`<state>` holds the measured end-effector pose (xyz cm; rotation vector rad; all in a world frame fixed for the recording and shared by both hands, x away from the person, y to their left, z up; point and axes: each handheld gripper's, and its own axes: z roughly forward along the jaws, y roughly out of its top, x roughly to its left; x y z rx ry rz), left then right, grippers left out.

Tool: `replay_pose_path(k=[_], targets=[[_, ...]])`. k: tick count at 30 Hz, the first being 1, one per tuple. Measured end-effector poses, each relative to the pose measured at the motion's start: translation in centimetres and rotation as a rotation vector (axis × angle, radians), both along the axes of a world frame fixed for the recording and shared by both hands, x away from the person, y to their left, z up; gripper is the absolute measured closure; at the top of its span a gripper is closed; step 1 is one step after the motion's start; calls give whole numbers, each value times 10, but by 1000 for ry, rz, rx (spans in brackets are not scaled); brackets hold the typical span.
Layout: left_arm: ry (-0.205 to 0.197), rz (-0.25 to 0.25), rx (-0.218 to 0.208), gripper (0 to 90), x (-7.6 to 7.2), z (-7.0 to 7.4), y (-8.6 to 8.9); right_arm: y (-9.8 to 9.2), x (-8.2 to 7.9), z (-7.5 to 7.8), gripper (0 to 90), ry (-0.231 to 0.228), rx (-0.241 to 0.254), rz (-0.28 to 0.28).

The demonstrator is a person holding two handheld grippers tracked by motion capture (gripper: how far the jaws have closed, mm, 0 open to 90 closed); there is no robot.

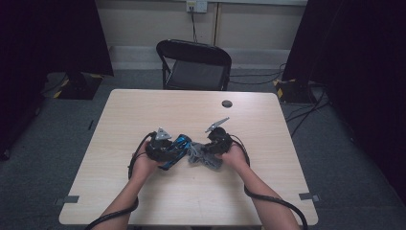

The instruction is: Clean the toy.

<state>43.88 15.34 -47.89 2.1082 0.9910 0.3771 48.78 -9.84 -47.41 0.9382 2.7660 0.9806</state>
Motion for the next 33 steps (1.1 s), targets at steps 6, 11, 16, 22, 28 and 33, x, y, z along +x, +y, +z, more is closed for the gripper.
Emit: replay_pose_path(k=[6,11,16,22,28,33], targets=[[-3,-1,-1,442,0,0,1,-9,2,4,795,-51,-10,-44],[0,-2,-2,442,0,0,1,-22,4,9,794,-48,27,-84],[2,-1,-3,442,1,0,0,-29,-3,17,795,-55,47,-54],[6,3,1,442,1,0,0,-36,-18,24,794,-68,70,-13],[8,5,8,442,1,1,-1,-29,-37,25,794,-58,79,59],[7,7,5,442,1,1,-1,-2,-57,20,793,-40,78,186]])
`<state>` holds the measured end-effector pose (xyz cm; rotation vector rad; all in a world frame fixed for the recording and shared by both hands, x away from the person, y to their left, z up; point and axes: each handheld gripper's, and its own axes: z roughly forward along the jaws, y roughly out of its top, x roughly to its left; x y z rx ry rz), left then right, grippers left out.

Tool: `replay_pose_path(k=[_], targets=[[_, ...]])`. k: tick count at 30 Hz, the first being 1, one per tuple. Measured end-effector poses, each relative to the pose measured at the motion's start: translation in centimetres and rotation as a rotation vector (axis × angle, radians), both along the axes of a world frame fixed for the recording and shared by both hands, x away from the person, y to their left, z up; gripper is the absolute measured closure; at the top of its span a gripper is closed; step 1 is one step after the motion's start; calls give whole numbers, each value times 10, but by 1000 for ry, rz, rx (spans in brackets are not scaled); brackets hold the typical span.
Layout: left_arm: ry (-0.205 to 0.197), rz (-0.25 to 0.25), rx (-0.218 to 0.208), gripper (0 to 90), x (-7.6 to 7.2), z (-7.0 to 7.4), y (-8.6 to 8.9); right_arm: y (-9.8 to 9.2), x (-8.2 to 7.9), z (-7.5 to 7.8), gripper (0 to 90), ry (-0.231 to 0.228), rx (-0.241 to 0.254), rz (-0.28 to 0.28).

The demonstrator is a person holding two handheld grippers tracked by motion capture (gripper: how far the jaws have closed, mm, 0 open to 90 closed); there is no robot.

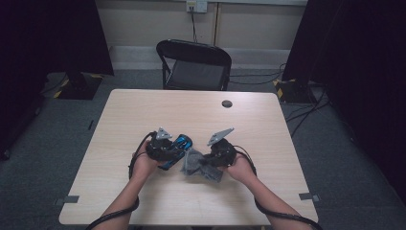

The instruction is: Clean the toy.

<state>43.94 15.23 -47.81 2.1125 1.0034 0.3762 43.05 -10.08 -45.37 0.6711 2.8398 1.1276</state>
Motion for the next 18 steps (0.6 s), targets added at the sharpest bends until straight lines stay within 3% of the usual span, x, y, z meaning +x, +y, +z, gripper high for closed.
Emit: replay_pose_path(k=[1,2,3,6,18], targets=[[2,3,-3,442,0,0,0,0,0,0,793,0,0,0],[5,8,-8,442,0,0,0,11,-6,-3,793,9,-14,46],[5,8,-8,442,0,0,0,11,-6,-3,793,9,-14,46],[6,13,-19,442,0,-1,0,31,-13,-12,793,12,-29,128],[7,35,-38,443,-1,-1,-1,74,-19,-20,792,25,-30,230]])
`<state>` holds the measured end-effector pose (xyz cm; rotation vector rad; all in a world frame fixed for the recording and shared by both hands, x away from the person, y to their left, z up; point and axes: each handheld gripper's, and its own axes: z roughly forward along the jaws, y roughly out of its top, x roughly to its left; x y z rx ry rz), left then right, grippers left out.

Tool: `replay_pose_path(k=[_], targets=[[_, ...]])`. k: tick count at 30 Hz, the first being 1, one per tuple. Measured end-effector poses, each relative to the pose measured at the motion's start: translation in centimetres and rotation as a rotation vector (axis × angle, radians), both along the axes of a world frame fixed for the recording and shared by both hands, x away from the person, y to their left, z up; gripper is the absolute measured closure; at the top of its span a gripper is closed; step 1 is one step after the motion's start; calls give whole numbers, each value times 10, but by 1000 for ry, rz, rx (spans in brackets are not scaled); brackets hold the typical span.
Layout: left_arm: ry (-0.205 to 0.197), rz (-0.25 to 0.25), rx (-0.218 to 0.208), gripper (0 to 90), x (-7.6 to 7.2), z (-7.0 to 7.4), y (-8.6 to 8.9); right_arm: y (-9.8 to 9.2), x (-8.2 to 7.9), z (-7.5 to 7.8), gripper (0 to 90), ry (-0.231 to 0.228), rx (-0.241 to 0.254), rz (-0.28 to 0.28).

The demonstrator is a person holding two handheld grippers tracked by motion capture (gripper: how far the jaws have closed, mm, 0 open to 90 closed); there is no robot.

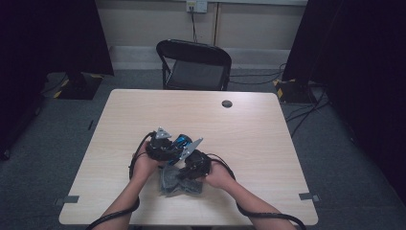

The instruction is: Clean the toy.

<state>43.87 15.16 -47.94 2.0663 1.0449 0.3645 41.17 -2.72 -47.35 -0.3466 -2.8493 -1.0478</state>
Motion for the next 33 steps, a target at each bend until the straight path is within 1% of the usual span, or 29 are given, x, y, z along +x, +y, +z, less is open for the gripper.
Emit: replay_pose_path(k=[1,2,4,5,7,9,12,13,14,15,16,17,19,20,23,25,26,28,33], targets=[[0,0,0,443,0,0,0,0,0,0,792,0,0,0],[2,0,2,443,0,0,0,5,1,-2,790,14,2,17],[4,5,-1,444,0,0,0,8,1,-3,790,19,-3,15],[3,5,0,444,0,0,0,12,2,-4,790,28,-10,9],[4,5,0,444,0,0,0,13,3,-4,789,27,-11,3],[0,-1,12,444,0,1,0,16,7,-3,789,41,-23,-12],[-1,0,7,445,-1,0,1,16,11,-3,789,39,-28,-21],[0,-2,8,446,-1,1,1,15,13,-3,789,44,-27,-29],[1,-1,3,451,-1,1,1,12,17,-4,789,45,-25,-53],[2,-1,5,460,-2,1,2,11,19,-4,788,52,-23,-62],[-5,-11,18,462,-2,1,3,10,20,-4,788,50,-21,-71],[-5,-11,18,462,-2,1,3,8,21,-4,789,48,-22,-78],[-9,-10,21,463,-2,1,4,8,22,-4,788,51,-20,-80],[-6,-6,13,462,-2,1,3,6,23,-4,788,45,-24,-90],[-3,-4,15,462,-2,1,2,5,24,-4,788,48,-27,-95],[-4,-4,14,463,-2,1,2,3,24,-3,789,38,-35,-95],[-2,-11,23,463,-2,1,3,3,24,-2,789,37,-43,-102],[-2,-9,18,463,-2,1,3,0,26,-2,789,27,-45,-103],[-3,-11,20,463,-2,1,3,-13,32,-1,789,22,-54,-145]])
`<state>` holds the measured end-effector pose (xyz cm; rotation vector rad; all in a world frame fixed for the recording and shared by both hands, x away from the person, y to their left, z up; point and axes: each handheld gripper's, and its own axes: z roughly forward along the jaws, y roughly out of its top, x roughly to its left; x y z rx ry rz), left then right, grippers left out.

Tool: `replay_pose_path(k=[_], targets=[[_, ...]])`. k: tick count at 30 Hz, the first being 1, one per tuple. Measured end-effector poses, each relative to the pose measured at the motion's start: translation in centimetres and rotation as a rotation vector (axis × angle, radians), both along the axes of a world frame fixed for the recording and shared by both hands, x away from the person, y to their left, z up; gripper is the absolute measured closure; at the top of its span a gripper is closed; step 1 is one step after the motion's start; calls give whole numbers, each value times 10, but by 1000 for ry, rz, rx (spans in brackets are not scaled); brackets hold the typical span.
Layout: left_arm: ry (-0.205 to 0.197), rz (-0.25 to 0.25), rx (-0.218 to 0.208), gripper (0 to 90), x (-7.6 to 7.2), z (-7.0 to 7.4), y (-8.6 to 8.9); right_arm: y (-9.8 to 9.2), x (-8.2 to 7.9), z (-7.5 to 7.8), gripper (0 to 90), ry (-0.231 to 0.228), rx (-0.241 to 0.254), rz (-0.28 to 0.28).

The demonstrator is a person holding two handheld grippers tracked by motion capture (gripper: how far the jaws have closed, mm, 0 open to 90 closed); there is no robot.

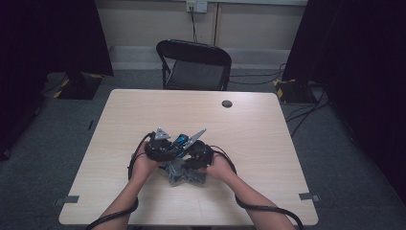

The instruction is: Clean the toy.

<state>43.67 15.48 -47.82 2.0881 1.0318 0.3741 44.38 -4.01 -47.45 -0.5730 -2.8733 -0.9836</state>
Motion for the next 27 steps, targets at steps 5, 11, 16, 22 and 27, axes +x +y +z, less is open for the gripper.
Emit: replay_pose_path(k=[5,11,16,22,27], targets=[[2,1,1,463,0,0,0,-12,6,-1,789,6,9,-40],[4,2,7,463,0,1,-1,-16,8,-1,789,7,8,-56],[3,2,6,464,0,1,-1,-18,13,0,790,4,-8,-63],[4,2,6,463,0,1,-1,-22,18,1,790,-1,-13,-84],[3,2,4,463,0,0,0,-27,23,2,790,-3,-27,-107]])
